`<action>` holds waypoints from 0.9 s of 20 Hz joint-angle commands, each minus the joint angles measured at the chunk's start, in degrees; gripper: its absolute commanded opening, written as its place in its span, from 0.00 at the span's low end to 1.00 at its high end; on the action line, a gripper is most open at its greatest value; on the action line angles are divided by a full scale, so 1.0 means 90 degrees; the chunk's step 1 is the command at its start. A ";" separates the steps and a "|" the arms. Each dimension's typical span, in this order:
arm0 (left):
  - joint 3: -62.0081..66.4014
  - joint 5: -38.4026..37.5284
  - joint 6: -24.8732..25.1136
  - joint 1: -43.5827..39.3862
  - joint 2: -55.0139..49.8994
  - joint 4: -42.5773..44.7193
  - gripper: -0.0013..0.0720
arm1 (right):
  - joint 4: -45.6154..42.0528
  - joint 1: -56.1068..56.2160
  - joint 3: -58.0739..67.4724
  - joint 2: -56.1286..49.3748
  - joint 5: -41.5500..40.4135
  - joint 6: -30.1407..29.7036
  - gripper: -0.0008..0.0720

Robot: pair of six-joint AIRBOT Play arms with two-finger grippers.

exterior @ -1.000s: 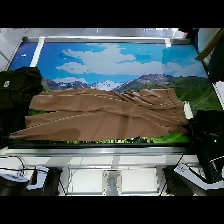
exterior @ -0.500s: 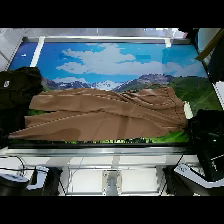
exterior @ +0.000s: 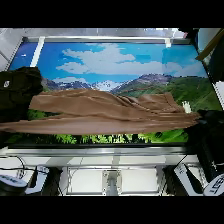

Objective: Fold the clothes and pants, and hang the long-sleeved shirts on hangers.

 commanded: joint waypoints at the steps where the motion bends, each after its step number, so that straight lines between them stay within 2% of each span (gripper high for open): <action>1: 0.0731 0.0376 -0.0209 -0.1209 -0.0313 0.0510 0.02 | -0.0316 0.0308 0.1020 0.0372 0.0554 0.0597 0.04; 3: 0.1219 0.0923 -0.0925 -0.2045 -0.0821 0.0979 0.02 | -0.0313 0.0784 0.1171 0.0085 0.0092 0.0971 0.04; 7: 0.2594 0.1452 -0.1807 -0.3568 -0.2375 0.1817 0.02 | -0.0316 0.1872 0.1168 -0.1037 -0.1129 0.1617 0.04; 9: 0.3254 0.1727 -0.2443 -0.4189 -0.3143 0.2550 0.02 | -0.0253 0.2225 0.1168 -0.1678 -0.1928 0.2023 0.04; 11: 0.3803 0.1824 -0.3041 -0.4702 -0.3844 0.3434 0.02 | 0.0000 0.2480 0.1171 -0.2227 -0.2613 0.2115 0.04; 14: 0.4306 0.1824 -0.3218 -0.5234 -0.4677 0.4243 0.02 | 0.0248 0.2800 0.1263 -0.2883 -0.3339 0.2127 0.04; 16: 0.4520 0.1826 -0.3742 -0.5384 -0.5115 0.4765 0.02 | 0.0245 0.2922 0.1406 -0.3232 -0.3555 0.2319 0.04; 18: 0.4554 0.1824 -0.3830 -0.5411 -0.5394 0.4838 0.02 | 0.0250 0.2956 0.1569 -0.3517 -0.3604 0.2492 0.04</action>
